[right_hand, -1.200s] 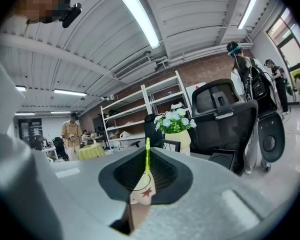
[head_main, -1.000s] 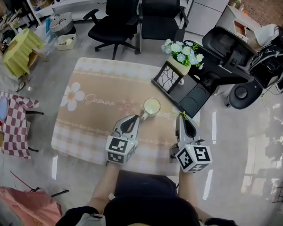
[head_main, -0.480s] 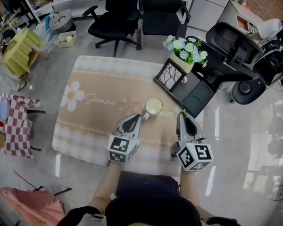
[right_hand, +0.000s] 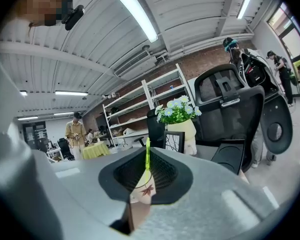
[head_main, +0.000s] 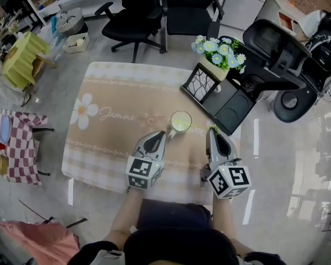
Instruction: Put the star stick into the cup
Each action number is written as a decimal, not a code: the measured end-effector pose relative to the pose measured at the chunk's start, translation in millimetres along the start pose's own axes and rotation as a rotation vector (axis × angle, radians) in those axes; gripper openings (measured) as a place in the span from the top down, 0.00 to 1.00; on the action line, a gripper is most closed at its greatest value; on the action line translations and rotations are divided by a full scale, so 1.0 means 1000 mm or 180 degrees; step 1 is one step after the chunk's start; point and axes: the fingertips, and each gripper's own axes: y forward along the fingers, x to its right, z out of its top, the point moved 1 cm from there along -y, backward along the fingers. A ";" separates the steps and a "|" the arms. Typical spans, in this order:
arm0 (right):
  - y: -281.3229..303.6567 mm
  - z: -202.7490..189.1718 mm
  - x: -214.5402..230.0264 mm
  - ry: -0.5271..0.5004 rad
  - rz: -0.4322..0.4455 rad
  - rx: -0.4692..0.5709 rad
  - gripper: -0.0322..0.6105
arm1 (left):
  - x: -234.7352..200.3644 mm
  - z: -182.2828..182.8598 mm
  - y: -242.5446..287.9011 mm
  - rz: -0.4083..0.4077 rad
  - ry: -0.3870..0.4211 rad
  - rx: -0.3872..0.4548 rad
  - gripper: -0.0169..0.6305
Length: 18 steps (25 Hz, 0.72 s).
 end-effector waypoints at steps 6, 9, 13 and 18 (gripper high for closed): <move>-0.001 -0.003 -0.003 0.0022 0.0056 -0.0014 0.92 | 0.004 -0.003 0.001 -0.0035 0.0024 -0.0028 0.96; 0.001 -0.010 -0.006 -0.0045 0.0109 -0.0129 0.92 | 0.002 -0.004 0.000 -0.0007 0.0013 -0.0013 0.96; 0.003 -0.015 -0.010 -0.0054 0.0161 -0.0185 0.91 | -0.001 -0.005 -0.003 0.0030 0.0005 -0.0008 0.96; 0.001 -0.016 -0.017 -0.0022 0.0248 -0.0167 0.71 | -0.002 -0.006 -0.008 0.0048 0.0010 0.0008 0.96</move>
